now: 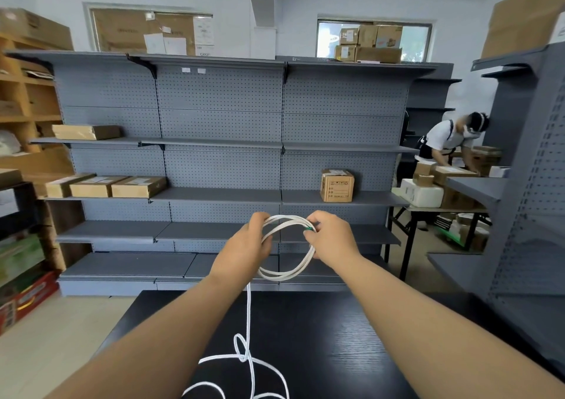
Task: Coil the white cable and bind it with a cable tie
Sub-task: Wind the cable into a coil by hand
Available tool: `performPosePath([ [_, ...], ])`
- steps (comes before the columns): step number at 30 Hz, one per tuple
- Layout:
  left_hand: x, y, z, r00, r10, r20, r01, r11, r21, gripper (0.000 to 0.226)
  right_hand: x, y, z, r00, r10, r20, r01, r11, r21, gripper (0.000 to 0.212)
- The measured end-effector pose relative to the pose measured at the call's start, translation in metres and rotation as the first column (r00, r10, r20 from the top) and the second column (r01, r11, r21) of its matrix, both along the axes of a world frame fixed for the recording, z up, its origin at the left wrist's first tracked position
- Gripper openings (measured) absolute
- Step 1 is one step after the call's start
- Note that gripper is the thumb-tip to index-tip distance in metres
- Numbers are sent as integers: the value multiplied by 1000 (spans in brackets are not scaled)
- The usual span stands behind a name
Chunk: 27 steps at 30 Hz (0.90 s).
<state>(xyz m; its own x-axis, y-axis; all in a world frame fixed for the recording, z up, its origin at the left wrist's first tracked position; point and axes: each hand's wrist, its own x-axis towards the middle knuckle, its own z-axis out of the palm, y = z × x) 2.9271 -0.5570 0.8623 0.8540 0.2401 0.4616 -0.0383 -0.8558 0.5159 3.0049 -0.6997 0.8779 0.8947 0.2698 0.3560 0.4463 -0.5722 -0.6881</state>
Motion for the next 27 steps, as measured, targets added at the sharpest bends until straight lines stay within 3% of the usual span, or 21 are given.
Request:
performPosePath([
  [3,1,0,2,1000,17,-9,-17,997,72,32,-1,1,1,1000,0,17,1,1000,-19,11],
  [11,8,4,6,995,55,-80,-33,967,251,23,-14,7,6,962,94,256,32,893,-449,19],
  [15,9,4,4,995,46,-93,-14,949,315,22,-15,12,3,931,175,321,41,824,-566,20],
  [22,10,5,3,996,3,-87,26,944,329,18,-11,13,-5,910,219,352,36,804,-593,18],
  [27,7,5,0,997,-14,-71,34,957,290,22,-7,13,-5,929,174,326,31,843,-537,9],
])
